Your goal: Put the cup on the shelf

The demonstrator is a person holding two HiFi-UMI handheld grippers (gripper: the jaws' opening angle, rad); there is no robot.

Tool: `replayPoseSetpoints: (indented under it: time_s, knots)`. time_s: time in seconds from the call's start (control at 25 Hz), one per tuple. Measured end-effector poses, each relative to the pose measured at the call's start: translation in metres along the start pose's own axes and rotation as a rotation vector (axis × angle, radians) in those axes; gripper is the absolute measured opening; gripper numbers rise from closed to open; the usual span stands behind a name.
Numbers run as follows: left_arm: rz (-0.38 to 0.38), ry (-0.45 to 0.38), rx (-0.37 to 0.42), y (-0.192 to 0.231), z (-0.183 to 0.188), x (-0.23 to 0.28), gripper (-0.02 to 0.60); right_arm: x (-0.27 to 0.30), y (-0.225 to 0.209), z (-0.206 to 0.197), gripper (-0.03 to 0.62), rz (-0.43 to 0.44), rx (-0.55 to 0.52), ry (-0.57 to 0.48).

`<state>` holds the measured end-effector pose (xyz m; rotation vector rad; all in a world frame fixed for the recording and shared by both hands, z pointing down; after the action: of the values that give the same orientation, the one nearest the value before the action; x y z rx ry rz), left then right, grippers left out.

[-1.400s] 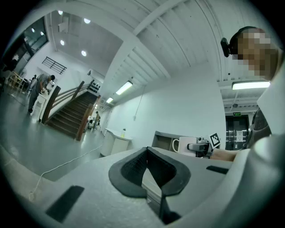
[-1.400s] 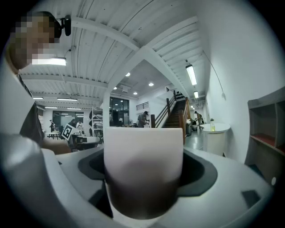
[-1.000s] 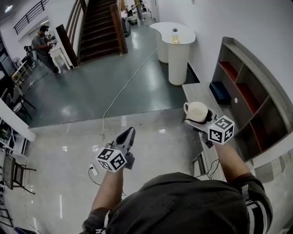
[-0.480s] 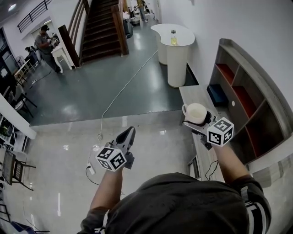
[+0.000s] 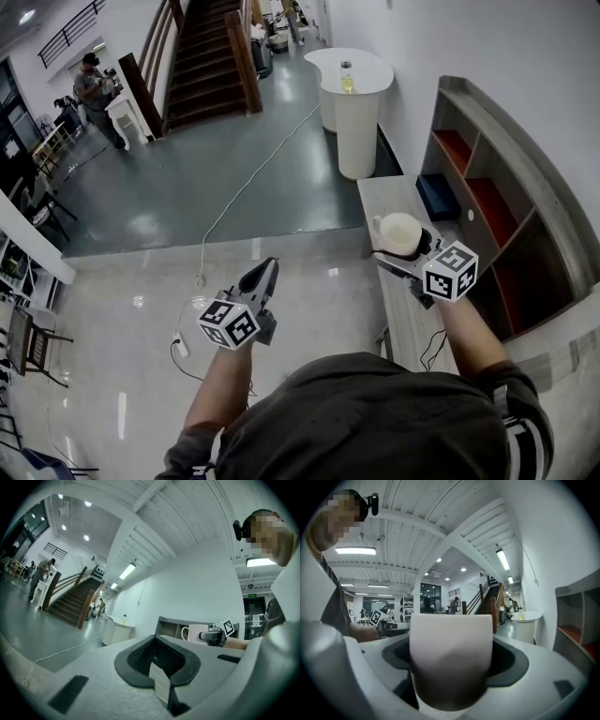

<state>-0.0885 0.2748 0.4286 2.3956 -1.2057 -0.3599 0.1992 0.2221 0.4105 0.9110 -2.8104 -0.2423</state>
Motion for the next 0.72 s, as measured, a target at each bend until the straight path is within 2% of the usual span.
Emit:
replayPoseSetpoints:
  time_s: [0.2,0.4,0.56,0.72]
  knots:
    - [-0.006,0.003,-0.016,0.016,0.003,0.019,0.005,0.011,-0.014,-0.009,0.439,-0.003,0.012,0.009]
    - [-0.049,0.023,-0.035,0.049,0.004,0.050,0.005,0.040,-0.032,-0.020,0.439,-0.019,0.018,0.033]
    - [-0.094,0.034,-0.049,0.099,0.021,0.086,0.005,0.087,-0.059,-0.024,0.439,-0.048,0.020,0.039]
    - [-0.137,0.056,-0.057,0.163,0.055,0.129,0.005,0.155,-0.091,-0.019,0.439,-0.077,0.028,0.040]
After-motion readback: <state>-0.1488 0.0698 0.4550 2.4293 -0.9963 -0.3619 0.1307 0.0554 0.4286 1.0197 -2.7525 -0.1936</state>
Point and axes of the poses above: the fingertips, and each gripper's own axes: x forward along the fingers, y to its left, z out of its top, the point moved 4 cm from there along -x, backward along the fingers, and after that the axes turned 15 degrees about -x, right-handed, at the moved point
